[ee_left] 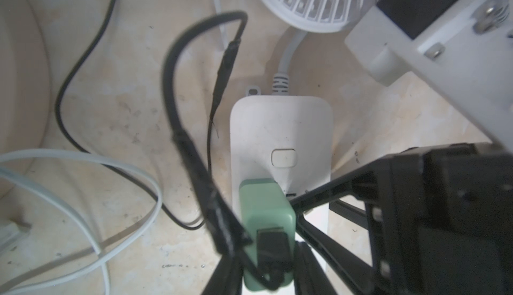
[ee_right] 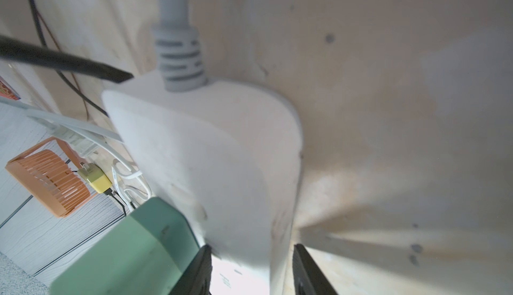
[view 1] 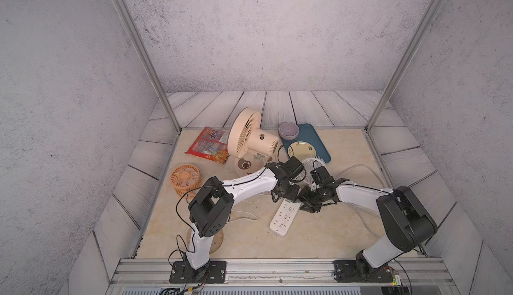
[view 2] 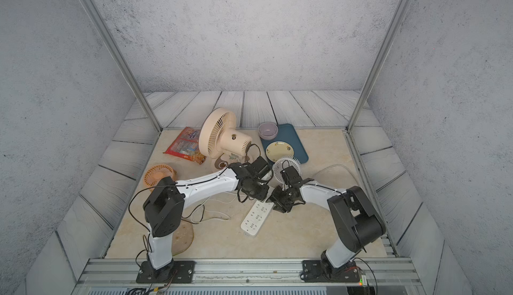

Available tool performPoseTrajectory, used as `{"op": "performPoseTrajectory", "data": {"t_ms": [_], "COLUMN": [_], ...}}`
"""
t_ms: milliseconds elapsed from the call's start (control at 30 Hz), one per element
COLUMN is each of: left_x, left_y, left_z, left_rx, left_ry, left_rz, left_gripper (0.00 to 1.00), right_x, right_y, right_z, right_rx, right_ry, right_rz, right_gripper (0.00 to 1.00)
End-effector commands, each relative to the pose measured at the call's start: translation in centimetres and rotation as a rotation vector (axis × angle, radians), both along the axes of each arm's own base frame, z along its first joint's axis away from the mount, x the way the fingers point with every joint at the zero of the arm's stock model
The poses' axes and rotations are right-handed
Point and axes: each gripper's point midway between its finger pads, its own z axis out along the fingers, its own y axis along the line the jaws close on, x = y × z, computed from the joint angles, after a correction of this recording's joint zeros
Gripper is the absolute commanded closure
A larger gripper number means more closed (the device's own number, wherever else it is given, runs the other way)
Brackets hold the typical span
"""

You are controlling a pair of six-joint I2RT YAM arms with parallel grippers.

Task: Unplug the desk fan from the power strip
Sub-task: Remove the plug from the socket.

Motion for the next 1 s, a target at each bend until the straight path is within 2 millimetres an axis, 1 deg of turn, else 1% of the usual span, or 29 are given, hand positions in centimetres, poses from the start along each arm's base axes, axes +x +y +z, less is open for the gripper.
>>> {"op": "performPoseTrajectory", "data": {"t_ms": [0, 167, 267, 533, 667, 967], "left_x": [0.8, 1.2, 1.3, 1.6, 1.7, 1.7], "left_y": [-0.7, -1.1, -1.0, -0.8, -0.7, -0.6], "left_z": [1.1, 4.4, 5.8, 8.5, 9.6, 10.5], "left_rx": [-0.02, -0.073, -0.098, -0.139, -0.153, -0.166], "left_ry": [-0.047, -0.11, -0.134, -0.176, -0.192, -0.203], "left_rz": [-0.011, -0.002, 0.012, 0.037, 0.045, 0.051], "left_gripper": [0.92, 1.0, 1.0, 1.0, 1.0, 1.0], "right_x": [-3.8, -4.0, -3.9, -4.0, -4.0, -4.0], "right_y": [-4.1, -4.2, -4.2, -4.3, -4.3, -4.3], "right_z": [-4.8, -5.0, -5.0, -5.1, -5.1, -5.1], "right_rx": [-0.219, -0.223, -0.224, -0.228, -0.228, -0.23], "right_ry": [0.168, 0.178, 0.179, 0.181, 0.182, 0.184], "right_rz": [-0.043, -0.042, -0.045, -0.043, -0.042, -0.042], "right_gripper": [0.52, 0.52, 0.52, 0.52, 0.52, 0.52]}}
